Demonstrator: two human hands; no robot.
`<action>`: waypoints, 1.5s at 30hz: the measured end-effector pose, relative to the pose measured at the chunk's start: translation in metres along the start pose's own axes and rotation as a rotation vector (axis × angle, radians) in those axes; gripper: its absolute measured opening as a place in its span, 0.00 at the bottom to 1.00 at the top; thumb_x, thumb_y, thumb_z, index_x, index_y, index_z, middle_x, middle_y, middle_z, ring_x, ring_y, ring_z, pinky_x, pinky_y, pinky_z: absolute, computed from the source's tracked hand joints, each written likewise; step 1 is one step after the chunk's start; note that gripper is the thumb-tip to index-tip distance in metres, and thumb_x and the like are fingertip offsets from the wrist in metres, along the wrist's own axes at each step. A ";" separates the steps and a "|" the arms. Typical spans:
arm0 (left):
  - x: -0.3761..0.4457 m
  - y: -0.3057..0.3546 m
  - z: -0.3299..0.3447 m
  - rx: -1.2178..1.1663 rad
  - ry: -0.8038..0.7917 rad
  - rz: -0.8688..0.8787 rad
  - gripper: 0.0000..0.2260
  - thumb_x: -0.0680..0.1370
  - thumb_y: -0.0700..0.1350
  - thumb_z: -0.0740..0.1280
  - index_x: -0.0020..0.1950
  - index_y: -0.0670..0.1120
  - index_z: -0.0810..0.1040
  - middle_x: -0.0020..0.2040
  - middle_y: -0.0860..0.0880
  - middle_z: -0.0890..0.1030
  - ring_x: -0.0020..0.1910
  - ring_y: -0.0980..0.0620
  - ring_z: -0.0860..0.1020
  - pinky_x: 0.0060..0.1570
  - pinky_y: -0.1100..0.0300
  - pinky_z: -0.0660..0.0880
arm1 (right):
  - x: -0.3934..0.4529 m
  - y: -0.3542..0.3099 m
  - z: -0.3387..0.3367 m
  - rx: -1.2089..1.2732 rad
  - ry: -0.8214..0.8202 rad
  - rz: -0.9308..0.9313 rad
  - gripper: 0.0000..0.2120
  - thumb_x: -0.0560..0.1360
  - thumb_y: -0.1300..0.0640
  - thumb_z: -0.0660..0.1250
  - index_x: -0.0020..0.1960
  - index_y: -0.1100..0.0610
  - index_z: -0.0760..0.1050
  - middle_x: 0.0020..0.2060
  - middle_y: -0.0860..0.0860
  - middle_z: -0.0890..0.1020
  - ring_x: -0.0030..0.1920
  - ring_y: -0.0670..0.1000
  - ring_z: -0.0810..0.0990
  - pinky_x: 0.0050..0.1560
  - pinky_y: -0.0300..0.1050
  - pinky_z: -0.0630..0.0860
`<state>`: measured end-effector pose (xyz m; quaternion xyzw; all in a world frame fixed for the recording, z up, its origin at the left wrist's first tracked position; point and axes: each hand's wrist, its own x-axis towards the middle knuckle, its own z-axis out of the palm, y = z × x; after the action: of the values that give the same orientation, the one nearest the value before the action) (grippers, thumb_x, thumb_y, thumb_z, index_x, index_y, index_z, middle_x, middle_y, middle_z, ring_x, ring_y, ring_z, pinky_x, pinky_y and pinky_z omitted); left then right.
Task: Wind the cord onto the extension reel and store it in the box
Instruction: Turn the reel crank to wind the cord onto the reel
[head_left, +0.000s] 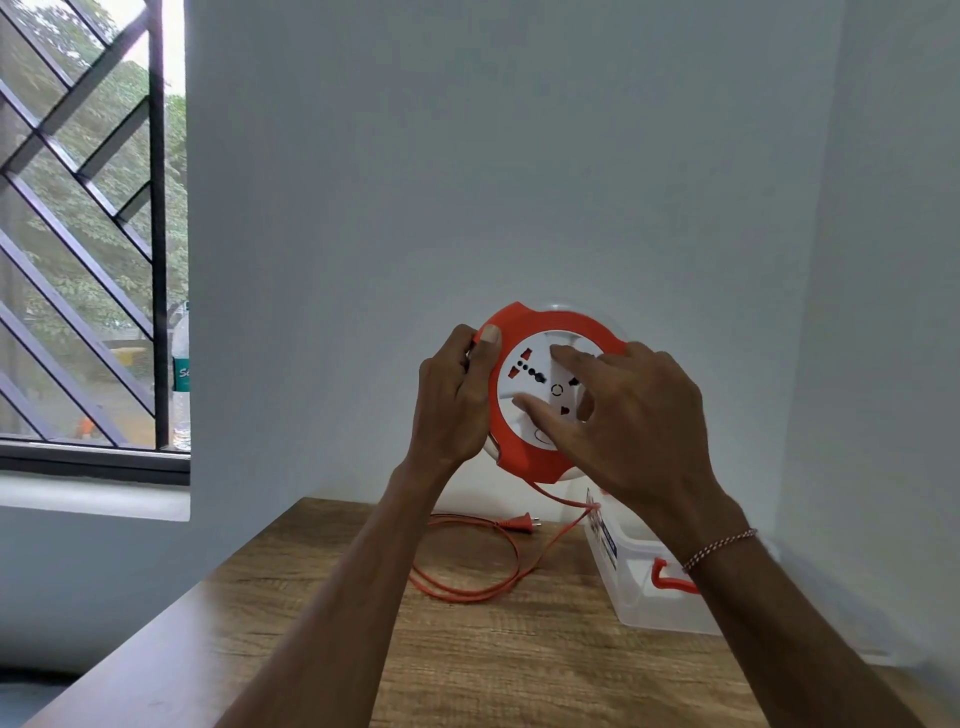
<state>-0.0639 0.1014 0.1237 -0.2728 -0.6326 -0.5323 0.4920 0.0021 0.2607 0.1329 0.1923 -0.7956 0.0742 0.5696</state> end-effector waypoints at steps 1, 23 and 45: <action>0.000 0.000 0.000 0.003 0.000 0.004 0.14 0.81 0.54 0.57 0.49 0.46 0.75 0.40 0.62 0.82 0.36 0.58 0.83 0.32 0.67 0.78 | 0.000 0.001 -0.001 0.009 0.007 -0.022 0.28 0.71 0.36 0.66 0.57 0.58 0.80 0.48 0.56 0.85 0.45 0.58 0.82 0.50 0.52 0.78; 0.002 -0.002 0.000 0.056 -0.011 0.038 0.08 0.81 0.55 0.57 0.45 0.57 0.72 0.39 0.65 0.81 0.36 0.60 0.82 0.32 0.68 0.78 | 0.000 -0.009 -0.010 -0.293 -0.386 -0.151 0.31 0.64 0.42 0.75 0.65 0.38 0.72 0.66 0.55 0.73 0.65 0.60 0.69 0.62 0.56 0.69; 0.002 -0.005 -0.001 0.070 -0.019 -0.030 0.17 0.80 0.58 0.56 0.47 0.46 0.74 0.38 0.55 0.81 0.32 0.51 0.80 0.31 0.51 0.80 | 0.002 0.005 -0.005 -0.073 -0.162 0.005 0.33 0.71 0.28 0.53 0.65 0.47 0.75 0.44 0.50 0.86 0.38 0.53 0.84 0.43 0.46 0.80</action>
<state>-0.0686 0.0989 0.1235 -0.2509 -0.6594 -0.5147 0.4872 0.0042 0.2670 0.1368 0.1747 -0.8418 0.0306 0.5099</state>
